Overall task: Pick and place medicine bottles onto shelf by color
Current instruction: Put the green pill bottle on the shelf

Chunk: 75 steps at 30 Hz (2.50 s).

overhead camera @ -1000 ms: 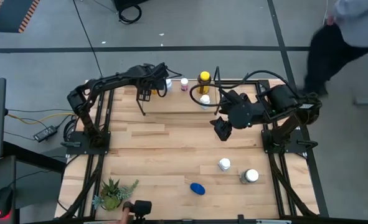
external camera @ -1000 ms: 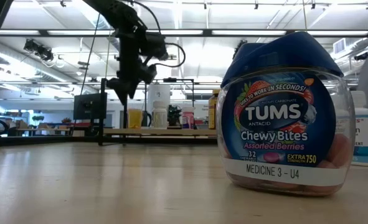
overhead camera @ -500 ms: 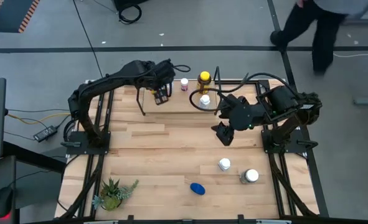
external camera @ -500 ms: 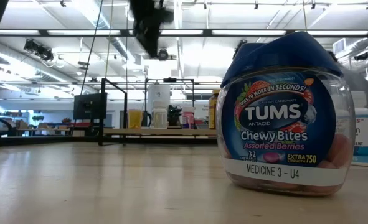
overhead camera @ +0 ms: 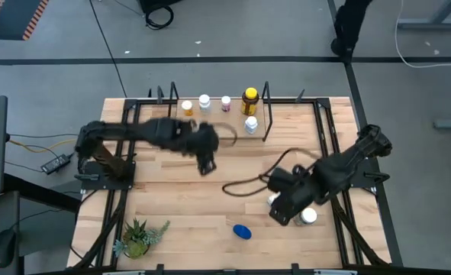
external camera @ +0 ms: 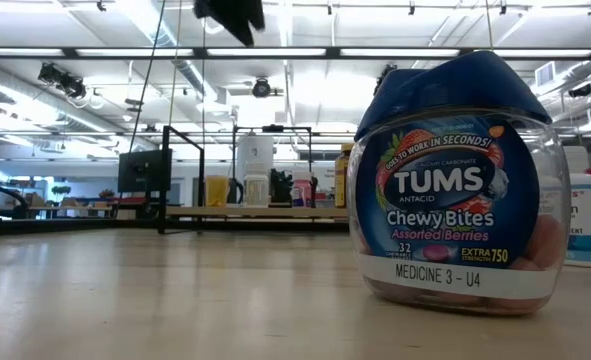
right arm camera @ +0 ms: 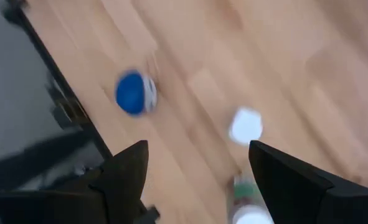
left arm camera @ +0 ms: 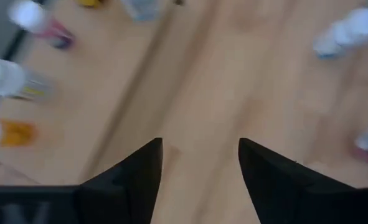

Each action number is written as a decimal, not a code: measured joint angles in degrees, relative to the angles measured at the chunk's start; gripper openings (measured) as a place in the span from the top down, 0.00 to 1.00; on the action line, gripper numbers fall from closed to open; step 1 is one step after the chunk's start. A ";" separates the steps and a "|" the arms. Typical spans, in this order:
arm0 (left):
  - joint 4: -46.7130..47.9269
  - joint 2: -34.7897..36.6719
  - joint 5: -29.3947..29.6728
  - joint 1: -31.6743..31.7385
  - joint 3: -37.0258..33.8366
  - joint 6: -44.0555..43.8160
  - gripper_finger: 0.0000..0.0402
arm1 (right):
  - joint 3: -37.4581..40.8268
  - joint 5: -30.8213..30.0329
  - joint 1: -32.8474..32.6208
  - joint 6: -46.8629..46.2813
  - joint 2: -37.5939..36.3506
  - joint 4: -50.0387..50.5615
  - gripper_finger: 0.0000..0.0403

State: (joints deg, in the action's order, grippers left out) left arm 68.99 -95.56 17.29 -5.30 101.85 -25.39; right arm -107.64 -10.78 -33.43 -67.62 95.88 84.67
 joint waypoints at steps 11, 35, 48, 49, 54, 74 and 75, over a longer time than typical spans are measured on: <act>-15.14 10.27 2.97 -16.59 -18.05 -18.79 0.51 | 16.31 5.00 -9.42 -14.07 -2.16 -5.31 0.30; -22.71 12.11 7.55 -35.28 -23.90 -28.03 0.51 | 39.92 10.56 -10.85 -54.98 -9.38 -16.18 0.25; -20.35 16.57 8.02 -38.86 -23.90 -25.94 0.53 | 37.10 13.92 -8.75 -55.68 -9.22 -12.64 0.18; -20.10 16.61 8.57 -38.57 -23.90 -25.66 0.53 | 37.10 14.38 -8.75 -55.67 -9.22 -11.74 0.18; -19.93 16.62 9.48 -36.52 -23.90 -25.35 0.53 | 37.11 14.81 -8.75 -55.37 -9.22 -8.85 0.18; -22.64 16.61 11.02 -31.13 -23.90 -24.27 0.54 | 46.06 18.27 -8.75 -56.60 -9.27 -19.05 0.21; -23.13 16.60 11.02 -31.13 -23.90 -24.06 0.54 | 46.06 18.27 -8.75 -56.23 -9.27 -19.06 0.23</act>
State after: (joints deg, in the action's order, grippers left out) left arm 45.86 -78.96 28.32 -36.42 77.95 -49.46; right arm -61.58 7.49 -42.17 -123.84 86.61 65.60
